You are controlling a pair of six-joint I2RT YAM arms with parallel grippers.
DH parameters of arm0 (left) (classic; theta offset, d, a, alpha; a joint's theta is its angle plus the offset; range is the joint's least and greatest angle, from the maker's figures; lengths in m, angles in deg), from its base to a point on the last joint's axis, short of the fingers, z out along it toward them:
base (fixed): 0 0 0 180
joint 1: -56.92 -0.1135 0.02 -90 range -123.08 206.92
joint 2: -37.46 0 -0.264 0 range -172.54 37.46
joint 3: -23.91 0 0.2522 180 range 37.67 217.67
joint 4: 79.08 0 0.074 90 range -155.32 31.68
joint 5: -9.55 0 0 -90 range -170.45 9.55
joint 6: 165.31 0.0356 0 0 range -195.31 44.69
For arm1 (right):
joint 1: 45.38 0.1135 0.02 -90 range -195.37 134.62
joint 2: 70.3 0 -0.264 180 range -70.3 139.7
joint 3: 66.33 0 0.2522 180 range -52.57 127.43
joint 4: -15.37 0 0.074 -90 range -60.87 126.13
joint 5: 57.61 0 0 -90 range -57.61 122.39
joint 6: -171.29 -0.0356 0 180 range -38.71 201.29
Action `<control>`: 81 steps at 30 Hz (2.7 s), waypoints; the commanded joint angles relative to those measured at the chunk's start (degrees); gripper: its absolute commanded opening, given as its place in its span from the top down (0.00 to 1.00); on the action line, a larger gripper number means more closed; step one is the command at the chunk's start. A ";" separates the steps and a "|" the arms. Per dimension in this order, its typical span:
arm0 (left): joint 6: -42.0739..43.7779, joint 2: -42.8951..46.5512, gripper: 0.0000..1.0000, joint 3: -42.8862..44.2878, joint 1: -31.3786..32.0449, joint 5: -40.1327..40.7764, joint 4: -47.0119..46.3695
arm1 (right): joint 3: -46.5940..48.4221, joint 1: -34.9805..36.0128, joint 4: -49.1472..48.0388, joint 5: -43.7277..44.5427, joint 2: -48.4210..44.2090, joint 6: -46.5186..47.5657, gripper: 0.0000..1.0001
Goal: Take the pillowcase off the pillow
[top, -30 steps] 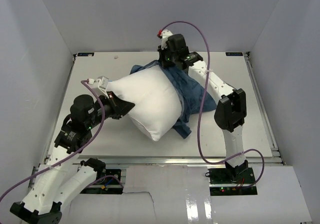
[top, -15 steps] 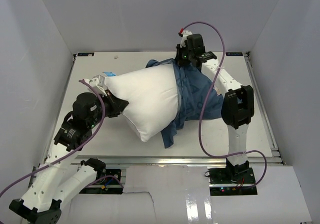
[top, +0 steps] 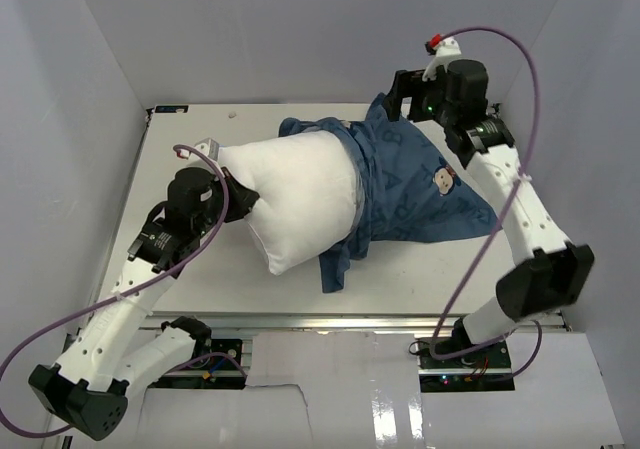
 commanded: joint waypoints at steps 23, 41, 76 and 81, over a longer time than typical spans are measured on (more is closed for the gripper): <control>-5.94 -7.60 1.00 4.57 -2.29 -1.14 -8.42 | -55.45 35.46 -13.95 19.02 -36.83 -9.12 0.00; 3.72 -17.44 1.00 26.68 -8.51 -11.77 4.66 | -55.54 30.05 -20.29 45.33 -17.48 -15.62 0.92; 3.21 4.35 1.00 -5.78 -12.93 -40.95 -10.78 | -43.78 -5.31 -8.76 -12.59 -41.48 -6.75 0.09; -2.07 9.97 1.00 -16.95 -12.05 -40.61 -16.76 | -31.83 -1.45 -11.94 -18.50 -28.86 -1.93 0.07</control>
